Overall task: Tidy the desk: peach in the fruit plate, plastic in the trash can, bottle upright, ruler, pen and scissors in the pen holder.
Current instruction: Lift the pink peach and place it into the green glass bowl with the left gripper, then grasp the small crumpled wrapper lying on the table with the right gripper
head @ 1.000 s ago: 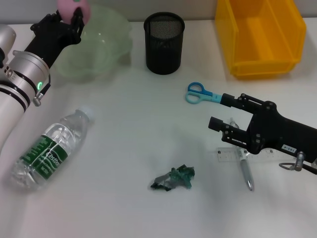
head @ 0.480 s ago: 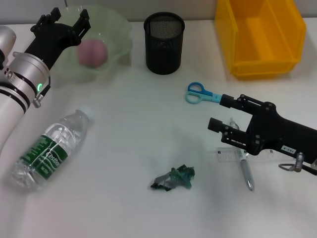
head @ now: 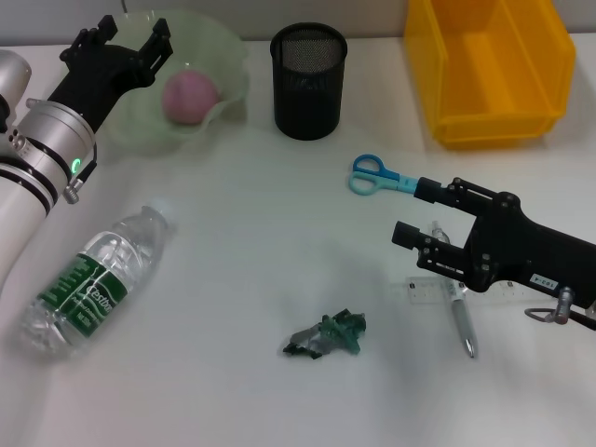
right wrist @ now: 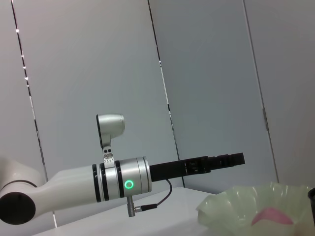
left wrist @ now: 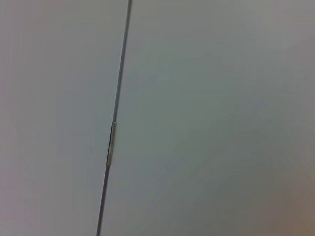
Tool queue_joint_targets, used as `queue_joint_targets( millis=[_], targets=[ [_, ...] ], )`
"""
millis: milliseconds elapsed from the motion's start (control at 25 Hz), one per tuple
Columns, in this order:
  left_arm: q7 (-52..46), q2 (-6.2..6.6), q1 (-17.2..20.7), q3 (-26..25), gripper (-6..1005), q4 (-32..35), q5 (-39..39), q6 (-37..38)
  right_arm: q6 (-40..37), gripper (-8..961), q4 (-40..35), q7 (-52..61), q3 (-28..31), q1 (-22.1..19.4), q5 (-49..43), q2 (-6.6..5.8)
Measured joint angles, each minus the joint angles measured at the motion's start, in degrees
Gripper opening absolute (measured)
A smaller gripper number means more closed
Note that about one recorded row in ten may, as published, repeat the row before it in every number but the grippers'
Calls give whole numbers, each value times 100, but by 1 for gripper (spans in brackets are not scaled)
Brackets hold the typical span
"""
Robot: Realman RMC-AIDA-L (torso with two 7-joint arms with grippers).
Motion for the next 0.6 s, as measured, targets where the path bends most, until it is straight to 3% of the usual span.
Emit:
queue_joint_targets(
  millis=[320,600],
  targets=[
    [-389,15,77,76,753,-17,156,387,11,686,0,0,0,8,0,0],
    [-2584,53,372,863,754,835,1276,1416,27,685,0,0,0,10,0,-9]
  ],
)
